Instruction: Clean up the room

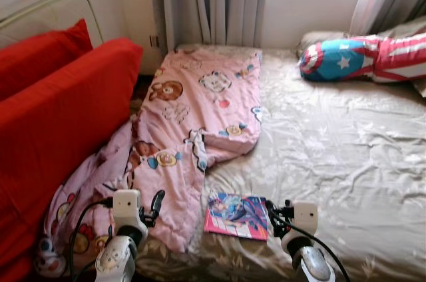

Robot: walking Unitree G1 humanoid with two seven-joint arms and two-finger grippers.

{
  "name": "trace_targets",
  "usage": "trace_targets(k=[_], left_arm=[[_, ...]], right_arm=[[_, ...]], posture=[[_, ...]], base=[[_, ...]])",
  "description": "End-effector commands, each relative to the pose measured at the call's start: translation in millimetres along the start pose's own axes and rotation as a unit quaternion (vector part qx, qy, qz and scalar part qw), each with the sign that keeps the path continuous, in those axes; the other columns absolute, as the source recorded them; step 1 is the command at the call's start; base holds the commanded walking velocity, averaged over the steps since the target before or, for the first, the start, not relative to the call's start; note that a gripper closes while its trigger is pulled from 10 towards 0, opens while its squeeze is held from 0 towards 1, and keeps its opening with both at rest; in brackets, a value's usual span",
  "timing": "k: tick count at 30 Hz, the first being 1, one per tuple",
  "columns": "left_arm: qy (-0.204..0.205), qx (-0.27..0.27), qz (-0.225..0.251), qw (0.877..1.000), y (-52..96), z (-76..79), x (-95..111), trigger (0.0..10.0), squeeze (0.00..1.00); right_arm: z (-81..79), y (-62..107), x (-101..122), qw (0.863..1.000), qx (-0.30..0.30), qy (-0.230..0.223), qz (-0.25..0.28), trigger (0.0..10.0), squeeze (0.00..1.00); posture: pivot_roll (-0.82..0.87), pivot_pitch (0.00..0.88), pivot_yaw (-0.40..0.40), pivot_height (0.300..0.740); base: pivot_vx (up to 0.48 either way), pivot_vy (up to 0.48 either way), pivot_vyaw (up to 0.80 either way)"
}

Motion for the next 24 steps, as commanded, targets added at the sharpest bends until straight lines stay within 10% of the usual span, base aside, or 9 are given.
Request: trace_targets(k=[1, 24], left_arm=[[0.003, 0.002, -0.001, 1.000, -0.4, -1.7, 1.4, 10.0, 0.00], [-0.004, -0.010, -0.010, 1.000, -0.2, 2.0, -0.7, 10.0, 0.00]], right_arm=[[-2.8, -1.7, 0.8, 1.000, 0.005, 0.003, -0.002, 10.0, 0.00], [-8.9, -4.5, -2.4, 0.999, 0.024, -0.003, -0.021, 10.0, 0.00]], posture=[[0.03, 0.000, -0.024, 0.666], [0.03, 0.000, -0.022, 0.642]], base=[[0.000, 0.000, 0.00], [0.000, 0.000, 0.00]])
Point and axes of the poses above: a point about 5 cm out from each wrist's last joint towards the gripper, its own y axis pointing back from the gripper into the wrist, its own x axis along the axis of the wrist's last joint, z = x × y, the point moved 2 cm from there along -y, pointing out of the wrist towards the gripper, and after that the axes turned 5 degrees about y, right-handed, at the moved point
